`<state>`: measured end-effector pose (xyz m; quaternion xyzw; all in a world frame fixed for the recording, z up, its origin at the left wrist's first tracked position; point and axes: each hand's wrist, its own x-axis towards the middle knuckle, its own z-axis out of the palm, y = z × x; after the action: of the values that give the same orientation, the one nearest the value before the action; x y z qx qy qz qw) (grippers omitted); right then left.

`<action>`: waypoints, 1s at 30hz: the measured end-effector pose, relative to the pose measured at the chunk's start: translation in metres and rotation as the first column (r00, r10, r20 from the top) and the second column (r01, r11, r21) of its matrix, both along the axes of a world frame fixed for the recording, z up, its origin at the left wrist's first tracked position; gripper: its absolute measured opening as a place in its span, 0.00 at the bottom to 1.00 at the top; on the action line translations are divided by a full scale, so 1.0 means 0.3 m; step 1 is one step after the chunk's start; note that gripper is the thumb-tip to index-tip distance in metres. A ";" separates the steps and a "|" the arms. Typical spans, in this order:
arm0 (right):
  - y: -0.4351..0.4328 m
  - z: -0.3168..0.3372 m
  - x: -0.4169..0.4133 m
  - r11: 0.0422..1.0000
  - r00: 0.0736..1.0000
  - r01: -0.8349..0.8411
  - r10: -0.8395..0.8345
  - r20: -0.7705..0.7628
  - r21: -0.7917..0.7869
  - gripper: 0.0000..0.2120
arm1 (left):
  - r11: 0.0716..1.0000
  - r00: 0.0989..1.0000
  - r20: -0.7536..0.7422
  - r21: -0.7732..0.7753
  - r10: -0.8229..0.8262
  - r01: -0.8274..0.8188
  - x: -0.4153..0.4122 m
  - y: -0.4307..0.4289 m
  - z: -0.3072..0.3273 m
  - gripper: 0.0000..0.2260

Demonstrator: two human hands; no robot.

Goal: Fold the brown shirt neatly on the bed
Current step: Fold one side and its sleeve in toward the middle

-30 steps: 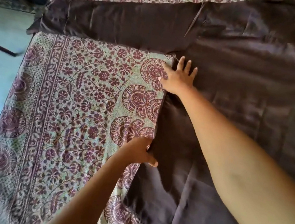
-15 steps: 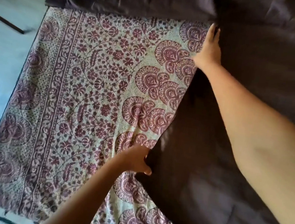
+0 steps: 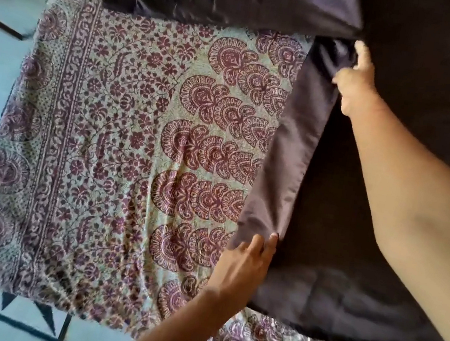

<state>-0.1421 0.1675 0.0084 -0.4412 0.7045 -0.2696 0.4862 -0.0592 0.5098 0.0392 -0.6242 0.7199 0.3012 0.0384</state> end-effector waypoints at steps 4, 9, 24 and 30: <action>0.037 -0.070 -0.104 0.997 0.999 -0.031 0.033 -0.038 0.064 0.36 | 0.995 0.995 0.037 0.019 -0.097 0.097 -0.063 0.032 -0.082 0.28; 0.109 -0.116 -0.151 0.999 1.000 0.018 -0.017 -0.019 0.037 0.40 | 0.994 0.992 0.078 -0.042 -0.102 0.106 -0.038 0.063 -0.131 0.27; 0.318 -0.206 -0.247 0.984 0.987 0.156 -0.158 -0.030 -0.082 0.18 | 0.980 0.979 -0.056 -0.003 -0.198 0.198 0.025 0.143 -0.165 0.16; 0.406 -0.200 -0.286 0.985 0.975 -0.108 0.079 -0.208 -0.132 0.18 | 0.979 0.978 -0.053 0.012 -0.202 0.203 0.035 0.145 -0.170 0.13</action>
<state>-0.2280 0.2891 -0.0517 -0.5326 0.7075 -0.2496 0.3916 -0.0488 0.5534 -0.0118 -0.5392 0.7778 0.3180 0.0560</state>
